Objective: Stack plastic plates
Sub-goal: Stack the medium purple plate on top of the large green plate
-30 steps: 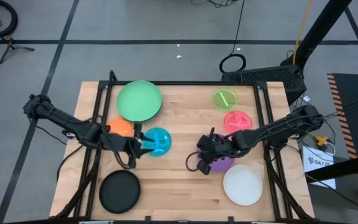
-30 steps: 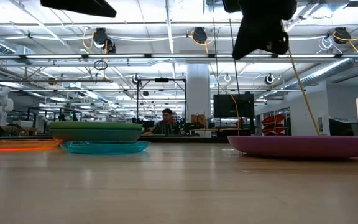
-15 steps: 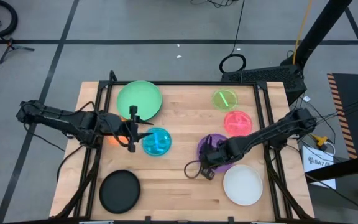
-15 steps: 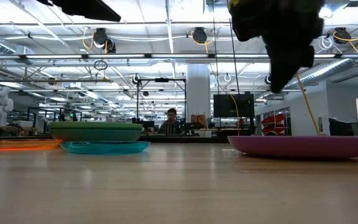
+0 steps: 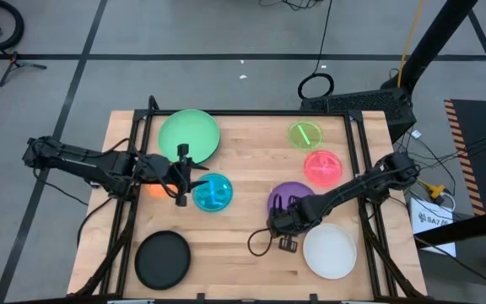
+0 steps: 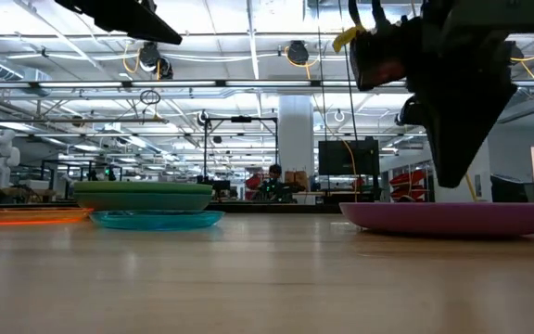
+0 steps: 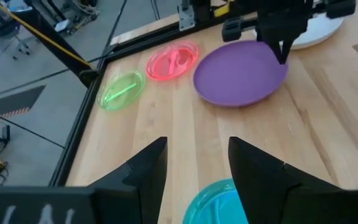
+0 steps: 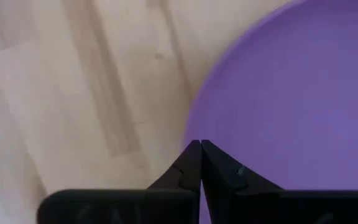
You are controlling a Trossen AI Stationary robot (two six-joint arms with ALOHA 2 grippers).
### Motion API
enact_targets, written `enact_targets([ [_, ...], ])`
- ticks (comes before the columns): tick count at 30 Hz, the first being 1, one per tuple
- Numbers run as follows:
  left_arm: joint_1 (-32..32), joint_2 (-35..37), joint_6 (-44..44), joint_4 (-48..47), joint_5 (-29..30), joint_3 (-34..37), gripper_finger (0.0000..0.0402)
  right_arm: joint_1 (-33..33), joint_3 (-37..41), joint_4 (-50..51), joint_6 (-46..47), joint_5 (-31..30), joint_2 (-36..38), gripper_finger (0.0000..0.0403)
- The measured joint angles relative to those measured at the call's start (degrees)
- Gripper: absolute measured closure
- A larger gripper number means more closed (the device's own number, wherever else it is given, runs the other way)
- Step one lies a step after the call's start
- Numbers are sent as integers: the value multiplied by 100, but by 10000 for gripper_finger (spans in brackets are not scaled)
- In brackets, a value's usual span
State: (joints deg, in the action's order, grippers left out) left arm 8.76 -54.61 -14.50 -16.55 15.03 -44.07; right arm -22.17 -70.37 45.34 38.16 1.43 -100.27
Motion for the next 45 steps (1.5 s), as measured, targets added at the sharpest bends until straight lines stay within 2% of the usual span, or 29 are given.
enact_targets([
  [3,-7,-5,158,-54,2,0,225,-13,0,80,10,30,-4,376],
  [12,-7,-5,503,-112,2,0,225,-68,0,40,-162,36,-14,268],
  [19,50,-5,839,-144,2,0,225,-123,2,-135,-139,-33,-241,239],
  [24,192,-5,978,-175,2,0,225,-103,4,82,5,-135,-517,248],
  [28,371,-3,1120,-345,2,0,225,-92,4,111,40,-340,-535,274],
  [32,520,-5,1202,-466,2,0,225,-57,4,16,30,-440,-535,316],
  [37,670,-3,1265,-434,2,0,225,-53,-108,74,-140,-418,-517,387],
  [42,737,-2,1283,-421,48,0,225,-64,-595,381,-130,-335,-516,386],
  [45,741,-2,1202,-373,88,0,225,-122,-1039,716,-182,-518,-516,395],
])
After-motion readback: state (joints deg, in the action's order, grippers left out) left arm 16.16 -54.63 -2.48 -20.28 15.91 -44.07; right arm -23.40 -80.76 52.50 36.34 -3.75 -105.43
